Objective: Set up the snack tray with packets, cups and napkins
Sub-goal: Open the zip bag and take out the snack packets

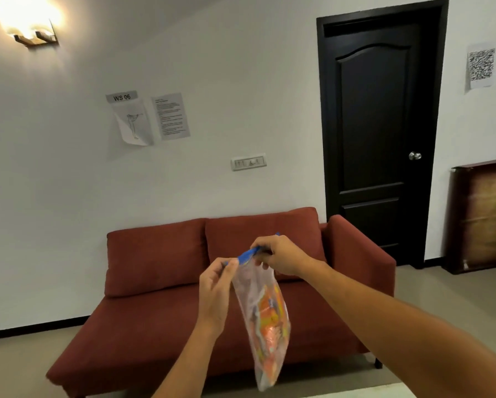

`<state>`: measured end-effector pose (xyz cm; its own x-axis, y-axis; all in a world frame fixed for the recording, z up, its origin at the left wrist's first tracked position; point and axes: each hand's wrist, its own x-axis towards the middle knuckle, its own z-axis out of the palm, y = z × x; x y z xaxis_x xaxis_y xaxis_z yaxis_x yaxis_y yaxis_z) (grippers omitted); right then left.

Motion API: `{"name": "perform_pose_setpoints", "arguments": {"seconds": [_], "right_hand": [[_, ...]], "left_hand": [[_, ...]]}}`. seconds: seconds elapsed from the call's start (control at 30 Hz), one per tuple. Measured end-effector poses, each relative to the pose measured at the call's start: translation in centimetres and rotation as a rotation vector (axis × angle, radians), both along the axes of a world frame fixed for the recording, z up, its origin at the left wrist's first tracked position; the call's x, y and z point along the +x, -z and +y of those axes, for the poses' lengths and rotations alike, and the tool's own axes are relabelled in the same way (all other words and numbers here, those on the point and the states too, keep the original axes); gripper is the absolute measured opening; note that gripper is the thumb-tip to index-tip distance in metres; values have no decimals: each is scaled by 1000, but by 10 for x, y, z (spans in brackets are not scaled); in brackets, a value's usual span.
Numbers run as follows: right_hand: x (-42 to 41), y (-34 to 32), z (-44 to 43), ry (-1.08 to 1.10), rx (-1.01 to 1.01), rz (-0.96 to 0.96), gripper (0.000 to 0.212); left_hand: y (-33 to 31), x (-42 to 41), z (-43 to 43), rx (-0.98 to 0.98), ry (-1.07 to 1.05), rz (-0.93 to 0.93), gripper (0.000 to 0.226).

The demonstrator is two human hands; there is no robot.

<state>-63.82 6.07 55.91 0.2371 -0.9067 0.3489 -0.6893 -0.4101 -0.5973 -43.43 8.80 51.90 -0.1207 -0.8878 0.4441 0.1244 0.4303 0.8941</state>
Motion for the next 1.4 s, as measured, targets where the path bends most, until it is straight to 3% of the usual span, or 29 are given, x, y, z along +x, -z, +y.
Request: {"name": "perform_pose_setpoints", "arguments": {"seconds": [0.1,0.17,0.27,0.37,0.53,0.7,0.83,0.93,1.03,1.17,1.3,1.4], "right_hand": [[-1,-7,9,-80,-77,221,23],[2,-14,15,-110,-129,347,22],[10,-22,24,-172,-195,498,18],[16,-23,31,-211,-162,598,20],[17,-8,43,-161,144,240,31],[31,22,41,161,165,-137,29],[34,30,35,310,347,-392,30],[25,30,37,392,329,-437,17],[5,29,44,506,240,-219,13],[-17,40,58,611,298,197,25],[-27,57,68,605,306,566,16],[-17,62,72,555,216,724,16]], "left_hand": [[-12,1,-6,384,118,7,65],[-20,-1,-12,593,101,-182,72],[-26,-8,-17,697,132,-412,70],[-27,-14,-19,732,167,-378,57],[-18,-19,-24,726,168,-293,37],[-7,-22,-24,736,131,-342,38],[3,-22,-26,699,97,-421,38],[12,-14,-31,575,2,-524,30],[23,-2,-31,428,-126,-645,34],[38,9,-22,273,-274,-832,39],[48,2,-13,156,-235,-867,41],[52,-11,-6,102,-181,-880,43]]}}
